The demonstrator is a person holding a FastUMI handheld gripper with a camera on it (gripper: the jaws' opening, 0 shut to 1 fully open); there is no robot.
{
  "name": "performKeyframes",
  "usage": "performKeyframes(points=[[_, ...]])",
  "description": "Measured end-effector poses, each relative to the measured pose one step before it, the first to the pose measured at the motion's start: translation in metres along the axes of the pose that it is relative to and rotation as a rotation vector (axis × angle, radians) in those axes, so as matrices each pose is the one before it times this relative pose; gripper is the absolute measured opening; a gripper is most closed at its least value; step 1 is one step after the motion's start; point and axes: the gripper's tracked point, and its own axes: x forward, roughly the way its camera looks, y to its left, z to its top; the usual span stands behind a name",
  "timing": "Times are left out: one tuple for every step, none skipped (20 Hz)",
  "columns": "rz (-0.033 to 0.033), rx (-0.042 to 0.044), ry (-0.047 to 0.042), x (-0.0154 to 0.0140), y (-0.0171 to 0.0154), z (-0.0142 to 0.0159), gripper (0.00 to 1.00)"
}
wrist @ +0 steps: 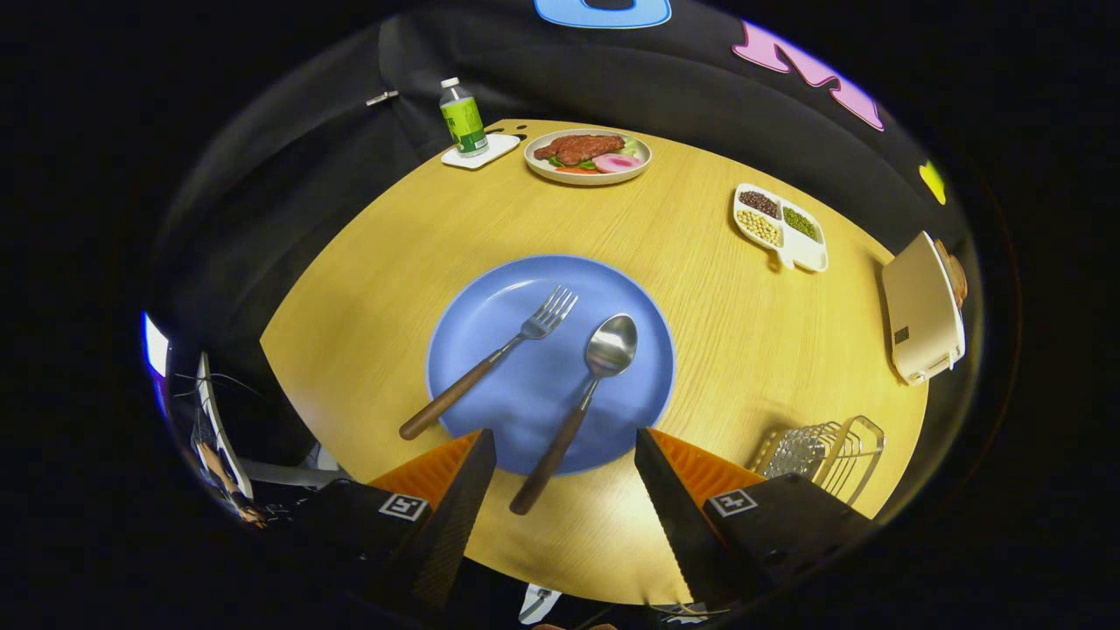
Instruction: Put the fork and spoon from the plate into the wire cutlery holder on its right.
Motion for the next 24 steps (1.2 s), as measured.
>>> performKeyframes(points=[[-0.00444, 0.00338, 0.01398, 0.00743, 0.00024, -0.00105, 1.0], [0.00295, 0.01065, 0.01312, 0.00671, 0.00213, -0.00032, 1.0], [0.00453, 0.01019, 0.00741, 0.00574, 0.00028, 0.00154, 1.0], [-0.0006, 0.00814, 0.00815, 0.0051, 0.00036, 0.00155, 0.99], [-0.00137, 0.00302, 0.00717, 0.00408, 0.00039, 0.00113, 0.95], [-0.00371, 0.00172, 0.01098, 0.00376, -0.00037, -0.00016, 0.9], [0.00014, 0.0065, 0.01808, 0.00455, -0.00063, -0.00175, 0.81], [-0.00058, 0.00916, 0.02444, 0.00324, -0.0004, -0.00331, 0.72], [-0.00736, 0.00913, 0.02007, 0.00557, -0.00122, -0.00292, 0.61], [-0.00409, 0.01233, 0.01798, 0.00307, -0.00167, -0.00178, 0.57], [0.00126, 0.02218, 0.0105, 0.00186, -0.00076, -0.00183, 0.48], [0.00624, 0.03369, 0.00445, -0.00023, 0.00044, 0.00015, 0.42], [0.01373, 0.02038, 0.02179, 0.00291, 0.00163, -0.00514, 0.35], [0.00686, 0.01316, 0.02093, 0.00151, -0.0001, -0.00402, 0.34], [-0.00556, 0.01605, 0.00002, 0.00022, -0.00482, 0.00095, 0.33], [-0.00721, 0.00849, -0.0054, 0.00168, -0.00218, 0.00139, 0.28], [0.01981, -0.00095, -0.00306, -0.00023, 0.00217, 0.00203, 0.16], [0.00748, 0.00242, 0.00623, -0.00006, -0.00053, -0.00167, 0.13], [0.01601, 0.00085, -0.00615, -0.00143, 0.00184, 0.00222, 0.11], [0.01319, -0.00112, 0.00454, 0.00266, 0.00114, -0.00332, 0.11], [0.01834, -0.00849, 0.00949, -0.00157, 0.00076, -0.00016, 0.09], [0.0081, -0.00713, -0.00238, -0.00326, 0.00023, 0.00052, 0.09], [0.00381, -0.01009, 0.00187, -0.0021, -0.0005, -0.00115, 0.06], [0.00632, -0.00178, -0.00359, -0.00366, 0.00051, 0.00008, 0.06]])
